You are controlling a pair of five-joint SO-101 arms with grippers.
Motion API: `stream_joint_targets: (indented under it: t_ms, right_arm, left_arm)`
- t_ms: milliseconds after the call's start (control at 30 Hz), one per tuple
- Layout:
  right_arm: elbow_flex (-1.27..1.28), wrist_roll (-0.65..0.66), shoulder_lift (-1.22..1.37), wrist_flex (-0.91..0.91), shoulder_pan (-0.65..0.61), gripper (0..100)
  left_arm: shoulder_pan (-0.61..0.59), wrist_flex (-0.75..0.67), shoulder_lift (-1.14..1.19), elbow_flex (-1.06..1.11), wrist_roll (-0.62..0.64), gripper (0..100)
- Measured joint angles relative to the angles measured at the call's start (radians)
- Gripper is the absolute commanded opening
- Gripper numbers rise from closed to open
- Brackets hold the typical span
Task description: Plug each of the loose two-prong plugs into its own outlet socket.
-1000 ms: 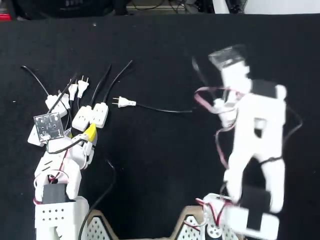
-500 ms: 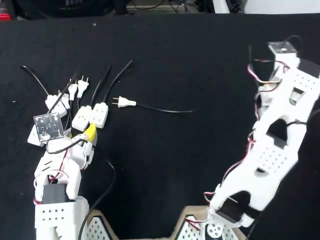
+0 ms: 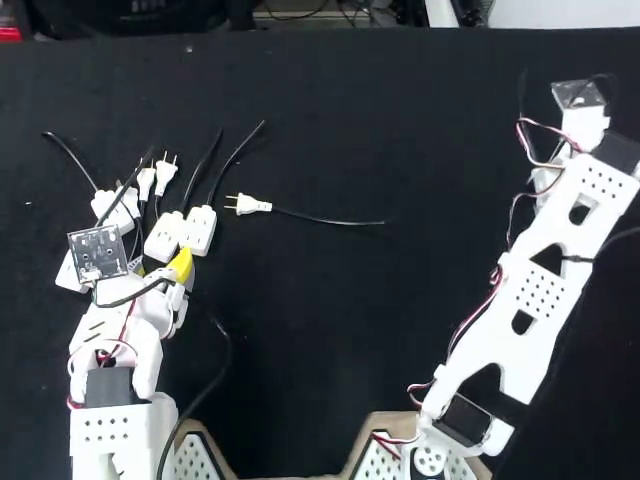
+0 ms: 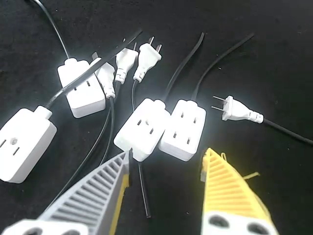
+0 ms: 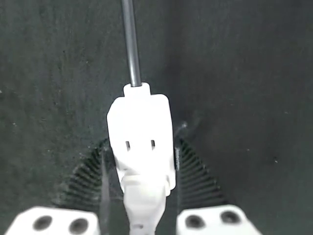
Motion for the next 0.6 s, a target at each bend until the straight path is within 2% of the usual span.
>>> stream_joint_targets:
  t_ms: [300,500,600]
  right_arm:
    - [-0.006,0.008,0.080,-0.069,0.014,2.1]
    - [-0.023,0.008,0.104,-0.075,0.011,22.1]
    - [-0.023,0.008,0.106,-0.075,0.009,27.4]
  left_arm:
    - [0.000,0.000,0.000,0.000,0.000,25]
    - [0.000,0.000,0.000,0.000,0.000,25]
    - [0.000,0.000,0.000,0.000,0.000,25]
